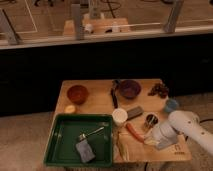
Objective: Place pepper in purple bowl
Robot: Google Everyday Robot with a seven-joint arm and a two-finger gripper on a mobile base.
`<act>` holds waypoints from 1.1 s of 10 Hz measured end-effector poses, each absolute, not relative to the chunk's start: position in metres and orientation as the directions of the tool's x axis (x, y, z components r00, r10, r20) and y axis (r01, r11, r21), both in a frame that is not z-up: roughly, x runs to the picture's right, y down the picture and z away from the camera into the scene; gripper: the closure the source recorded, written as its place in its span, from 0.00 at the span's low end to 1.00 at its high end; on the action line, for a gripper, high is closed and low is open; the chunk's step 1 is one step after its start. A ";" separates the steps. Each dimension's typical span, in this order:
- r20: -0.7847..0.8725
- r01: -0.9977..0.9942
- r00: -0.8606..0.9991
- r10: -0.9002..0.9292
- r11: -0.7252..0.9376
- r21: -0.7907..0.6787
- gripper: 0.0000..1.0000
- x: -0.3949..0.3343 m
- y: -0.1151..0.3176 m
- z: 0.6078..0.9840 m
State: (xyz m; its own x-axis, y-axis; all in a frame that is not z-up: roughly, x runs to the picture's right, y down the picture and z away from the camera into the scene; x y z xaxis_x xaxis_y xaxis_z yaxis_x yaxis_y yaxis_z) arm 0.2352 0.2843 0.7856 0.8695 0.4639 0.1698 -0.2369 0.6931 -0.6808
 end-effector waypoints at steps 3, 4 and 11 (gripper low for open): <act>0.188 -0.255 0.846 0.499 0.688 -0.679 1.00 0.247 0.274 0.770; 0.192 -0.261 0.843 0.503 0.694 -0.671 1.00 0.255 0.268 0.759; 0.172 -0.306 0.866 0.469 0.770 -0.560 1.00 0.276 0.169 0.697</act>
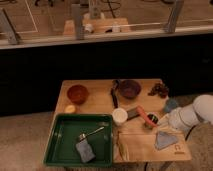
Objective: Place pepper in purple bowl
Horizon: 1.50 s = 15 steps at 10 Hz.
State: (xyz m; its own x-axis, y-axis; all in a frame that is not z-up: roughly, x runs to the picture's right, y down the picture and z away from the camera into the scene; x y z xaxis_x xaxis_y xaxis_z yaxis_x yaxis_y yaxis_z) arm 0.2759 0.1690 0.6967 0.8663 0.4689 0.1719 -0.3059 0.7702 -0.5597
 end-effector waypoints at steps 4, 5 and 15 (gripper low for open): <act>0.134 -0.332 0.872 0.470 0.771 -0.544 1.00 0.273 0.145 0.699; 0.136 -0.329 0.873 0.469 0.771 -0.544 1.00 0.272 0.144 0.700; 0.152 -0.331 0.861 0.486 0.761 -0.559 1.00 0.265 0.114 0.724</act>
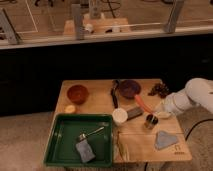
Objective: Place pepper in purple bowl
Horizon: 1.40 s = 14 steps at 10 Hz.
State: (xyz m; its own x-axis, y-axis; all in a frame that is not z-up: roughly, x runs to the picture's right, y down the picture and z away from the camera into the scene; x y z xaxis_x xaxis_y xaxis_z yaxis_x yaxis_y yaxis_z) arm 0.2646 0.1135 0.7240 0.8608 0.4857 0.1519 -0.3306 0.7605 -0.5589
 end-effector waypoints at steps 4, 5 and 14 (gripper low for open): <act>0.128 -0.375 0.837 0.532 0.728 -0.574 1.00 0.259 0.072 0.755; 0.112 -0.400 0.825 0.553 0.714 -0.575 1.00 0.260 0.067 0.759; -0.024 -0.548 0.756 0.654 0.612 -0.570 1.00 0.233 0.078 0.755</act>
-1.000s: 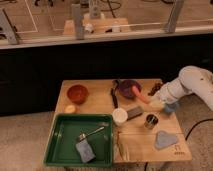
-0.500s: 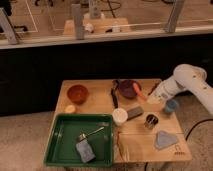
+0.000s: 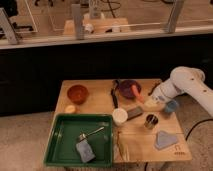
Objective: Place pepper in purple bowl
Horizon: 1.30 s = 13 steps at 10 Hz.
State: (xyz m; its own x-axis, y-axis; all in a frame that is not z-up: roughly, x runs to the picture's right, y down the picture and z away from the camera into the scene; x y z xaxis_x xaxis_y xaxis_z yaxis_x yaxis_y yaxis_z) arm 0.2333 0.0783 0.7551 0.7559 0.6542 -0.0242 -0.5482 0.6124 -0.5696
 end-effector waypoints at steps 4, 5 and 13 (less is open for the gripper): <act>-0.021 -0.543 0.758 0.652 0.612 -0.574 1.00 0.220 0.076 0.753; -0.021 -0.543 0.758 0.652 0.612 -0.575 1.00 0.220 0.076 0.753; -0.015 -0.548 0.748 0.664 0.604 -0.578 1.00 0.221 0.049 0.786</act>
